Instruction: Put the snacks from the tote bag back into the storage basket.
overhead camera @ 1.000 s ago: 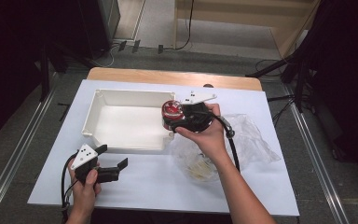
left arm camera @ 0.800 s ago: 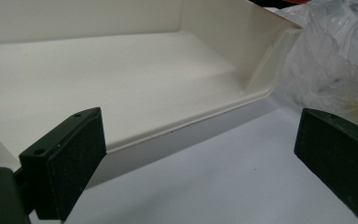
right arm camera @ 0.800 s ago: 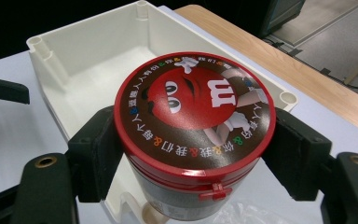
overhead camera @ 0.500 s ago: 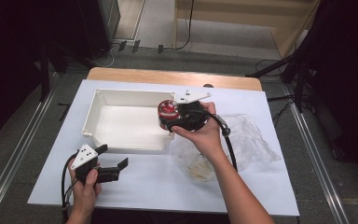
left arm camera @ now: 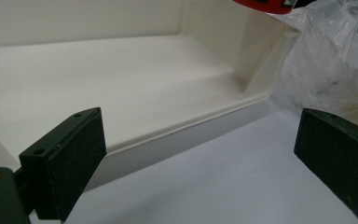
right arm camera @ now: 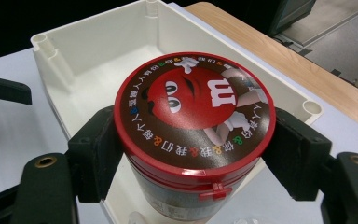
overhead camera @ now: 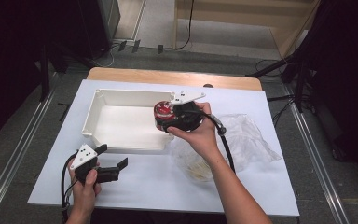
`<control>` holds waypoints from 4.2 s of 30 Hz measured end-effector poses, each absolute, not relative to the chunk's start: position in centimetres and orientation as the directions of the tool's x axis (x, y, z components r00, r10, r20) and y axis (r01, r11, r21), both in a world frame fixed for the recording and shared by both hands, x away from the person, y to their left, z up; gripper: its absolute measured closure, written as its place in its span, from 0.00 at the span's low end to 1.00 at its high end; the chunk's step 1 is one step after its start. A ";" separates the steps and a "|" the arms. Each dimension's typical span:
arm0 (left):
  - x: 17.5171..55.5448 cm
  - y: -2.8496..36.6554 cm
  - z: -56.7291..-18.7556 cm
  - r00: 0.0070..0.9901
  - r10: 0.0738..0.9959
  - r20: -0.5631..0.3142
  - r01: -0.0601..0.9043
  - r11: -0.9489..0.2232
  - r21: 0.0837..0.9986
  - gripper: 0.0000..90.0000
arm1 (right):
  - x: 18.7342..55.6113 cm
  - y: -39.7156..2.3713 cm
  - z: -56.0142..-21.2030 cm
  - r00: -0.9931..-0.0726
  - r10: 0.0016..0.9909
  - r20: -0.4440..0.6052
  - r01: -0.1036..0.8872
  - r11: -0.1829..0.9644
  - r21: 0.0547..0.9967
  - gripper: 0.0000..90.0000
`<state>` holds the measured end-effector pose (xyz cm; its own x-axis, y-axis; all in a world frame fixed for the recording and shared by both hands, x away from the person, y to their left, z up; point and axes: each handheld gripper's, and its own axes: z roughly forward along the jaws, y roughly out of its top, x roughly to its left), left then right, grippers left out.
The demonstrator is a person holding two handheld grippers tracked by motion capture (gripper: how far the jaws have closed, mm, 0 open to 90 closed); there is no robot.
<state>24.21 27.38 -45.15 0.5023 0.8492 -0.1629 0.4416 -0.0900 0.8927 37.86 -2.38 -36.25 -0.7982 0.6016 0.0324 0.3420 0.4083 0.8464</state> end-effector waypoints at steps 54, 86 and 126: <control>24.3 27.2 -45.2 0.507 0.847 -0.159 0.441 -0.096 0.892 0.02 | 37.9 -1.1 -39.5 -0.815 0.578 0.045 0.366 0.452 0.814 0.29; 24.4 27.1 -45.3 0.507 0.848 -0.157 0.445 -0.102 0.890 0.02 | 37.9 -0.6 -41.5 -0.820 0.572 0.021 0.372 0.504 0.780 0.29; 24.4 27.0 -45.3 0.507 0.848 -0.151 0.445 -0.108 0.889 0.02 | 37.5 -1.1 -40.7 -0.784 0.620 0.009 0.380 0.468 0.798 0.24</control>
<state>24.38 27.01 -45.34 0.5073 0.8485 -0.1507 0.4453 -0.1084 0.8888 37.53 -1.09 -40.73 -0.7842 0.6204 0.0091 0.3797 0.4682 0.7979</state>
